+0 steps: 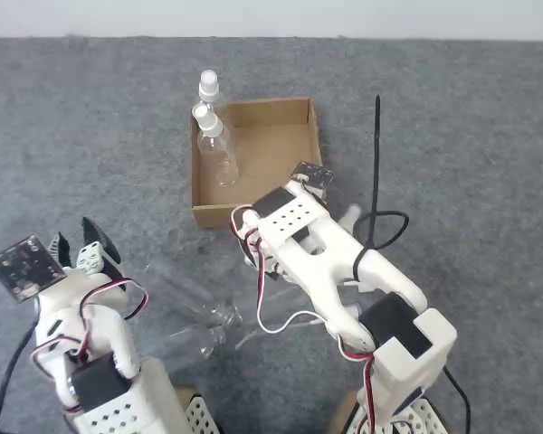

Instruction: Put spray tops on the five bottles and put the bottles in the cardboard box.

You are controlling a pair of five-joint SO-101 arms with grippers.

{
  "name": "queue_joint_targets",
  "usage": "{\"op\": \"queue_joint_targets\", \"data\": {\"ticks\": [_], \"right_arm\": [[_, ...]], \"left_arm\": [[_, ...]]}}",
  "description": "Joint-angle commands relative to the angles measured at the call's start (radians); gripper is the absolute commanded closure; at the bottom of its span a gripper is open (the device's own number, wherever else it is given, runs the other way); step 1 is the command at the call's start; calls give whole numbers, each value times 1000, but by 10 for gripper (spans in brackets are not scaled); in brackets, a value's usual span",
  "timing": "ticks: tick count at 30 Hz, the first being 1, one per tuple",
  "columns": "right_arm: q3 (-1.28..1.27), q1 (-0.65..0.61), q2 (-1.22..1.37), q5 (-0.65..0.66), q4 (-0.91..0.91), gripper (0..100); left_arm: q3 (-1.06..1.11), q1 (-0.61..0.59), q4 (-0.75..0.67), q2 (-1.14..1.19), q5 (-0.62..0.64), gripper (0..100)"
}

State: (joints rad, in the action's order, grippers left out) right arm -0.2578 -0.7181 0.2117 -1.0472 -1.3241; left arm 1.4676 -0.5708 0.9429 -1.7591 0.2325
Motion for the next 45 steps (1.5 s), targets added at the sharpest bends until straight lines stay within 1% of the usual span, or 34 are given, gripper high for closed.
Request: {"op": "queue_joint_targets", "data": {"ticks": [1,20,22,26,28,36,41,43,45], "right_arm": [[69,7,-16,14,-53,723],[63,2,-5,14,-88,725],[63,2,-5,14,-88,747],[63,5,-5,15,-81,871],[63,8,-5,15,-79,914],[69,10,-18,17,-93,918],[140,10,-18,17,-182,919],[181,10,-18,46,-237,919],[219,12,-18,110,-288,919]], "left_arm": [[-15,2,-41,-15,5,870],[-15,2,-41,-15,5,870],[-15,2,-41,-15,5,870],[-15,2,-41,-15,5,870],[-15,2,-41,-15,5,870],[-15,2,-41,-15,5,870],[-15,2,-41,-15,5,870],[-15,2,-41,-15,5,870],[-15,2,-41,-15,5,870]]}}
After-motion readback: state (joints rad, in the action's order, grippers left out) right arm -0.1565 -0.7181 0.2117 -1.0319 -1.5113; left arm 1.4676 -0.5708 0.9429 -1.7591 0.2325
